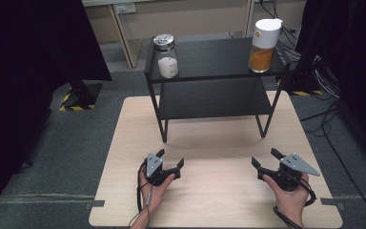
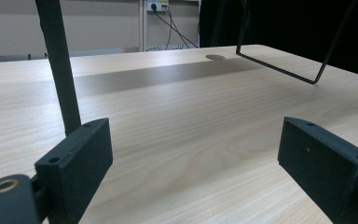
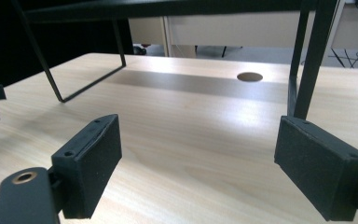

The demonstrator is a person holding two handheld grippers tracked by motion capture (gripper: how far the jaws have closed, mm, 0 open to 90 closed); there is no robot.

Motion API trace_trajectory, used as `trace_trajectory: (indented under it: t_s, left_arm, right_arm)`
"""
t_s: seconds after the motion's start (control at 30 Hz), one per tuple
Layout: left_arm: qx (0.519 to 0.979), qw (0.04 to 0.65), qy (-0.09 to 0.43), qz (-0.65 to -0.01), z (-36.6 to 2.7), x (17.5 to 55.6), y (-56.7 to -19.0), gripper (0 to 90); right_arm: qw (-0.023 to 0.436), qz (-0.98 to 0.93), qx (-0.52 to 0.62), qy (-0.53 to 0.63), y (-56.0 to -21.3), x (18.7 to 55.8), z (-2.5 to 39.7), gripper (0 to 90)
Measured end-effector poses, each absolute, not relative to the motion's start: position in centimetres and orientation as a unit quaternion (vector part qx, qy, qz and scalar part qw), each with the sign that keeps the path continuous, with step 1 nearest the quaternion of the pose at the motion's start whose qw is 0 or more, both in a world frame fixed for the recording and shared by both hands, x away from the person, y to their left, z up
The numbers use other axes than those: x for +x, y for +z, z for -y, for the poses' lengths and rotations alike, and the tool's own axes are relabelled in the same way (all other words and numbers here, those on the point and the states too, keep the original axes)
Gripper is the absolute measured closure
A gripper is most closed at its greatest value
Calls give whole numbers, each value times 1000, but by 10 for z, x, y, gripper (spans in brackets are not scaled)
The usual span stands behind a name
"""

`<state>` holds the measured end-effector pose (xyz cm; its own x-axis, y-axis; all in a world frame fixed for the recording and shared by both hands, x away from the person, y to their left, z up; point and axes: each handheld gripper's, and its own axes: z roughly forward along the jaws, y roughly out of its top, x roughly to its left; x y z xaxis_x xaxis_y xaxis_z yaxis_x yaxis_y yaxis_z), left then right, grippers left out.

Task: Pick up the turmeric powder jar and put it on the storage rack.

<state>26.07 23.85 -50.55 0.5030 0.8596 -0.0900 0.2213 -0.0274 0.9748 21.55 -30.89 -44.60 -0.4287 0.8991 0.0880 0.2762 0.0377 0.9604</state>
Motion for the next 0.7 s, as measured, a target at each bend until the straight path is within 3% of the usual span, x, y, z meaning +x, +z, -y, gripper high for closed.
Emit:
trace_trajectory:
  t_s: [0.7]
  left_arm:
    - [659, 564, 282, -411, -239, 261, -505, 94]
  right_arm:
    - [275, -676, 467, 500, -472, 217, 310, 150]
